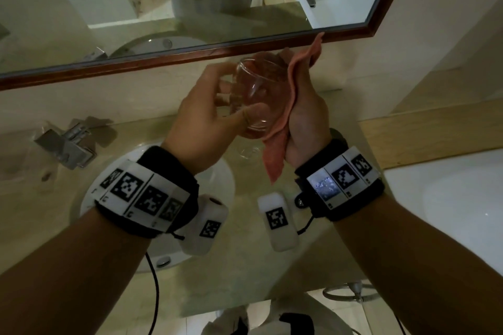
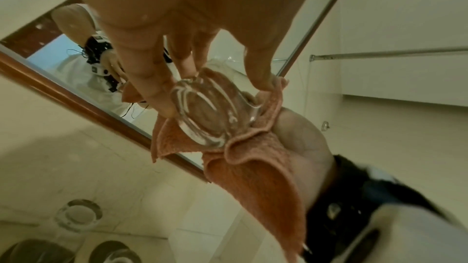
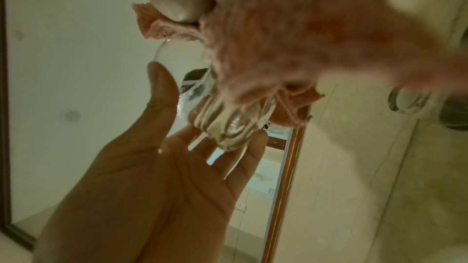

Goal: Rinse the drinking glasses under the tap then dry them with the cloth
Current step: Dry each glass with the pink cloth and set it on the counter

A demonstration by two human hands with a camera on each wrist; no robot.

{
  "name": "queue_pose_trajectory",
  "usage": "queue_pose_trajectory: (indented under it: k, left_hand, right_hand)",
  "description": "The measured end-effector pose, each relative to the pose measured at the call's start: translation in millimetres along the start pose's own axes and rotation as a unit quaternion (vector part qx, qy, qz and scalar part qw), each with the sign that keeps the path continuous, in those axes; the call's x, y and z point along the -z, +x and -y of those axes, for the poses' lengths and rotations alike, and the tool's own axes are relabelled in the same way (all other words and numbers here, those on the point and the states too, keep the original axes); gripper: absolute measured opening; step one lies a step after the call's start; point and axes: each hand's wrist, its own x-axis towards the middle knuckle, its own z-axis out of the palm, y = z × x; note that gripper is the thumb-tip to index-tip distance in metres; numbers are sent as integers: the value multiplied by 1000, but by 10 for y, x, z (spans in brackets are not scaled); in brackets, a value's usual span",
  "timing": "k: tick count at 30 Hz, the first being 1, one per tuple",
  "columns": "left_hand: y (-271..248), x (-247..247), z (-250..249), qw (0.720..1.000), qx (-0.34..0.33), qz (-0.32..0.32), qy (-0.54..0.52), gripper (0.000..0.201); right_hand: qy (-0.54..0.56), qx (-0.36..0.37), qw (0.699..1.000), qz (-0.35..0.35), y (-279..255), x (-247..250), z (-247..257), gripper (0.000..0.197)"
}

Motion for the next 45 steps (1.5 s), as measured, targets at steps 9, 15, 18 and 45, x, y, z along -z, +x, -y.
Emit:
queue_pose_trajectory:
  k: [9, 15, 18, 45]
  left_hand:
    - [-38, -61, -30, 987, 18, 44, -152, 56]
    - [-41, -78, -46, 997, 8, 24, -74, 79]
    - [-25, -79, -24, 992, 29, 27, -121, 63]
    - [-31, 186, -30, 975, 108, 13, -196, 37]
  right_hand:
    - [44, -5, 999, 6, -13, -53, 30, 60]
    - [25, -24, 999, 21, -152, -122, -1, 55]
    - [59, -27, 997, 29, -162, -151, -32, 52]
    - [-279, 54, 940, 190, -97, -70, 251, 59]
